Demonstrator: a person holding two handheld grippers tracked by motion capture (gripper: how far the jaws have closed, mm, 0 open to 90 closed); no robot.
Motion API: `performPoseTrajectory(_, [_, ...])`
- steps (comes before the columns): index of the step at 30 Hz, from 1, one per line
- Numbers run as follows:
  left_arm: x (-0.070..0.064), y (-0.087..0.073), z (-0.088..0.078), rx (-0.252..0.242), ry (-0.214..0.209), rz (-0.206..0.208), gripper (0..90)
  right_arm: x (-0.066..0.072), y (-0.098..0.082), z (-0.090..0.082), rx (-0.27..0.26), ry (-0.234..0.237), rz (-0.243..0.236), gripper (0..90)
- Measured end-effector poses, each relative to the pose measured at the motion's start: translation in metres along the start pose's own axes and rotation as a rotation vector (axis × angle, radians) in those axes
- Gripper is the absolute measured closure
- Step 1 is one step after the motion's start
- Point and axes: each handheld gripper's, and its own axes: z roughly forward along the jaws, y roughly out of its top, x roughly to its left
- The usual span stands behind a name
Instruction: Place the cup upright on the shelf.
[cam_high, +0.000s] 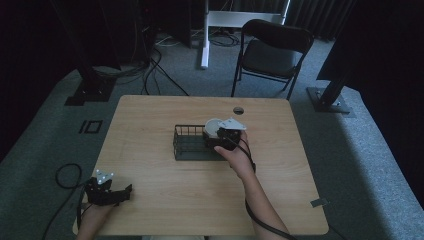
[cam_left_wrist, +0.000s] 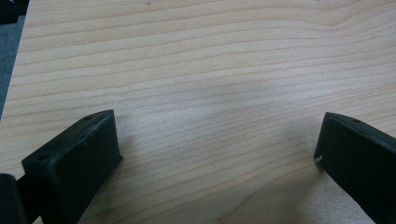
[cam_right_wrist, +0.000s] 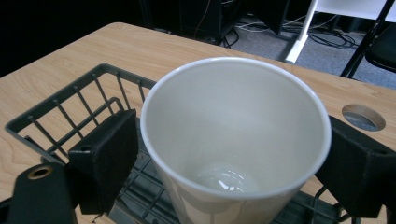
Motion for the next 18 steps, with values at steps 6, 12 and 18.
performPoseTrajectory(6, [0.0,0.0,0.0,0.0,0.0,0.0,0.1,-0.003,0.002,-0.005,-0.008,0.01,-0.01,12.2])
performPoseTrajectory(12, [0.0,0.0,0.0,0.0,0.0,0.0,0.1,-0.004,0.003,-0.012,-0.015,0.03,-0.03,11.6])
performPoseTrajectory(18, [0.0,0.0,0.0,0.0,0.0,0.0,0.1,-0.008,0.0,-0.02,-0.023,0.035,-0.033,11.6])
